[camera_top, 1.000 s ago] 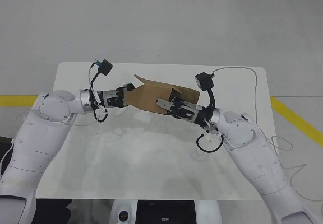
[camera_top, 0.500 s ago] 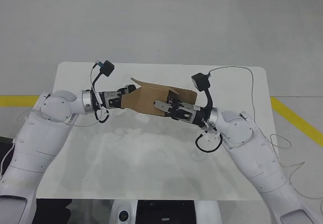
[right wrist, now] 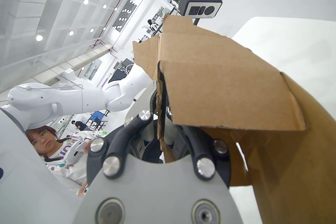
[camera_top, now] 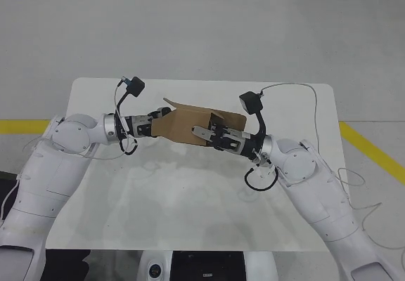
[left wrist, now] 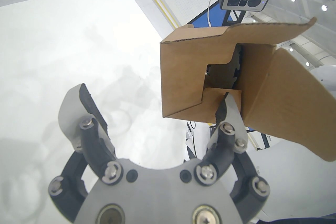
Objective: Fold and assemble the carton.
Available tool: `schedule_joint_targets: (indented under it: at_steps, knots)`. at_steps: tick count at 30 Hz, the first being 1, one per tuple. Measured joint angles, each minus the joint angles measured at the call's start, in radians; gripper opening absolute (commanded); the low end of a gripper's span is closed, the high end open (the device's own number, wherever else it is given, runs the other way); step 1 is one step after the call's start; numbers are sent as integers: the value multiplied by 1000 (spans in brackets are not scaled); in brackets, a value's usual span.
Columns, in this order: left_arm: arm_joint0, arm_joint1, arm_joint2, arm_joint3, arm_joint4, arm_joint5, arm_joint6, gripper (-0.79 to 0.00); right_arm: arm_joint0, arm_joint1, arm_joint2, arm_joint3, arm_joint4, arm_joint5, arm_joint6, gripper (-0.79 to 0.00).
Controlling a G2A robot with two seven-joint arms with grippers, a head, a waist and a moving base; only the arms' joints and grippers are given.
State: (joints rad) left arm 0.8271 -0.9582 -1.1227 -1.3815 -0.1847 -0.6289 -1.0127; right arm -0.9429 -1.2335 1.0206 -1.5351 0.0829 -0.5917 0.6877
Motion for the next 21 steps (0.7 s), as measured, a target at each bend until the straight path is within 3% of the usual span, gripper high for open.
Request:
schedule_joint_targets:
  at_steps: [9, 21]
  knots:
    - [-5, 4, -24, 25, 24, 5, 33, 0, -24, 6, 23, -4, 5, 2, 10, -785]
    - [-32, 6, -58, 96, 34, 21, 84, 0, -42, 14, 2, -15, 69, 47, 155, -785]
